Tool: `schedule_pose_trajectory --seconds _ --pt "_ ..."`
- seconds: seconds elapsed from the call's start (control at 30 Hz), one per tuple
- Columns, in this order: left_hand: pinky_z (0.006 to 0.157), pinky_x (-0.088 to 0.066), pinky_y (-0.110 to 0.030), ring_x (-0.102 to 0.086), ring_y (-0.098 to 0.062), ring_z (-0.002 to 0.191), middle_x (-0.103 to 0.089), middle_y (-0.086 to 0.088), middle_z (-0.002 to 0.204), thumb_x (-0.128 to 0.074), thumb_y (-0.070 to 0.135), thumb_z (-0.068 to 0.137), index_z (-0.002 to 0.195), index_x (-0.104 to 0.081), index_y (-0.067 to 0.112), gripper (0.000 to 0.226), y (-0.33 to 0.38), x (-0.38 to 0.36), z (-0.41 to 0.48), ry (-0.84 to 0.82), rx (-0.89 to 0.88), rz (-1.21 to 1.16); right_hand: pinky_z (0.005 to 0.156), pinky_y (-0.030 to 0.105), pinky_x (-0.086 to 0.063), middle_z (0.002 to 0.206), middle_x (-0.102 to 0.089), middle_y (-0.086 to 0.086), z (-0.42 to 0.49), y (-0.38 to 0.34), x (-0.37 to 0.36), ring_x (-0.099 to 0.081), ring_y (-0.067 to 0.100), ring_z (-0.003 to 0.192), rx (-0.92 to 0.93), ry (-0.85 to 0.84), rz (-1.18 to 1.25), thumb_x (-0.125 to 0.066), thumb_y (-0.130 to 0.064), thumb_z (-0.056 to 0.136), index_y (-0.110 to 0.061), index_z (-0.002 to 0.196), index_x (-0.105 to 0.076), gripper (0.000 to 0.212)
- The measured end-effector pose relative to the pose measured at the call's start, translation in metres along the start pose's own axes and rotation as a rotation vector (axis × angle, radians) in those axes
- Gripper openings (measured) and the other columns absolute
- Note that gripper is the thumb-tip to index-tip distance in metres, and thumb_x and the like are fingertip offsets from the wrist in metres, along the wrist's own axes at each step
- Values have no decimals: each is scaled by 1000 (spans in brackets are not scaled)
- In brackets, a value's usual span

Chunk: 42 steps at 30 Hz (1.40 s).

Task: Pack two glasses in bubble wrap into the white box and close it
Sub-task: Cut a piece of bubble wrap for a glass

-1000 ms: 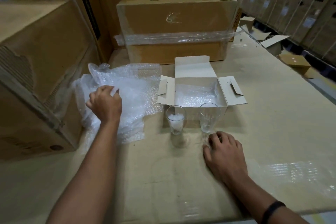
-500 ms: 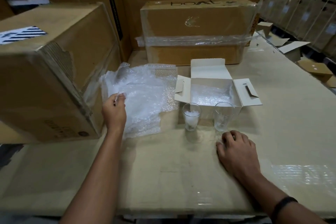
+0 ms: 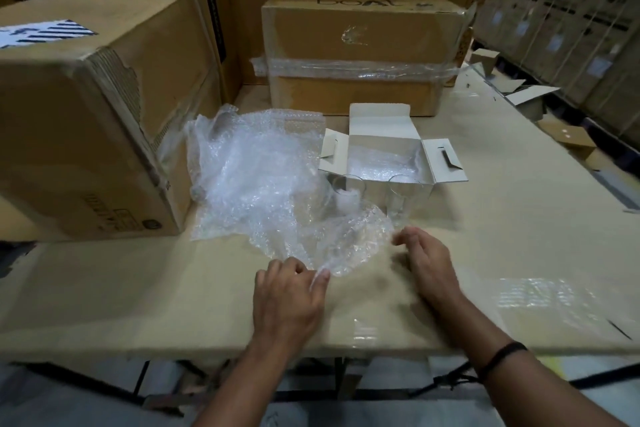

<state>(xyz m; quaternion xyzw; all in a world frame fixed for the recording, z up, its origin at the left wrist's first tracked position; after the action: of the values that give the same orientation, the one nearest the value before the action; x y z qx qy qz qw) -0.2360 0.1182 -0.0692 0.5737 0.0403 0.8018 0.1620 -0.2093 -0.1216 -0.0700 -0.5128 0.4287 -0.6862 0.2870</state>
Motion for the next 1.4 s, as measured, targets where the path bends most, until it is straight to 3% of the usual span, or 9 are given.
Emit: schedule_pose_trajectory --seconds 0.13,0.37,0.57,0.73,0.87,1.03,1.13,1.3,1.4 --pt "68 -37 -36 -56 -20 75 -62 8 79 -35 64 89 80 -75 27 56 19 -1 -8 -58 -72 7 68 31 -56 86 -72 3 -9 -32 -24 -68 14 72 -132 -256 222 -74 -35 84 -16 109 -64 32" --pt "86 -28 -36 -46 -19 110 -58 6 117 -27 66 91 112 -70 32 59 14 13 3 188 18 -386 39 24 -41 69 -54 12 0 -35 16 -49 20 41 -397 -335 477 -53 7 90 -1 97 -64 15" --pt "112 -8 -49 -9 -19 147 -14 6 161 -31 67 89 148 -26 41 65 24 -14 9 -448 -73 10 40 24 -37 55 -55 15 31 5 64 -47 21 39 -381 -315 -84 -54 5 87 12 103 -61 19" --pt "107 -20 -39 -36 -13 134 -47 9 144 -46 59 91 127 -59 36 44 25 -16 10 -344 -16 -170 74 34 -52 99 -67 10 41 21 74 -63 28 87 -341 -174 -471 -84 -27 71 -17 127 -50 66" --pt "106 -36 -35 -48 -20 126 -55 1 135 -69 38 84 126 -62 26 44 22 -15 10 -212 20 -380 90 39 -44 123 -58 10 13 0 63 -56 30 107 182 131 -699 -76 -33 80 -20 129 -53 55" --pt "113 -20 -43 -27 -27 140 -36 -7 151 -59 66 79 145 -36 18 85 20 -12 -6 -62 361 -29 120 53 -8 163 -5 2 -15 3 19 -6 27 150 340 -501 -906 -15 -80 83 -31 154 -14 87" --pt "112 -11 -47 -21 -27 141 -35 -5 152 -45 77 78 138 -45 21 82 10 -14 -13 -122 488 86 116 57 12 159 16 -5 -18 13 13 16 23 148 287 -609 -975 8 -81 74 -32 154 7 94" --pt "103 -22 -42 -48 -21 120 -63 4 121 -70 45 77 92 -67 30 21 16 -12 -14 -5 479 -61 118 57 4 162 12 -3 -15 13 10 11 24 150 268 -633 -951 -8 -66 94 -29 155 3 72" --pt "78 -48 -31 -64 -19 86 -69 4 86 -70 11 81 85 -66 25 14 30 -6 -16 160 464 -524 118 51 -16 158 -28 2 -7 1 9 -24 23 146 261 -502 -777 -34 -52 100 -24 148 -33 56"
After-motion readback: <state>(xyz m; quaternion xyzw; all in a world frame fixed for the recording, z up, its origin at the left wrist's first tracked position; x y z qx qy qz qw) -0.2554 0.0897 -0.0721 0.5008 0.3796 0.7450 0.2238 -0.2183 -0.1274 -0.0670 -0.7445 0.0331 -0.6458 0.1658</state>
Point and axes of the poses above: each hand's wrist, its own z-axis towards the middle knuckle, its own x-axis out of the back of the hand, y = z × x, the point moved 1 cm from there along z, towards the middle knuckle
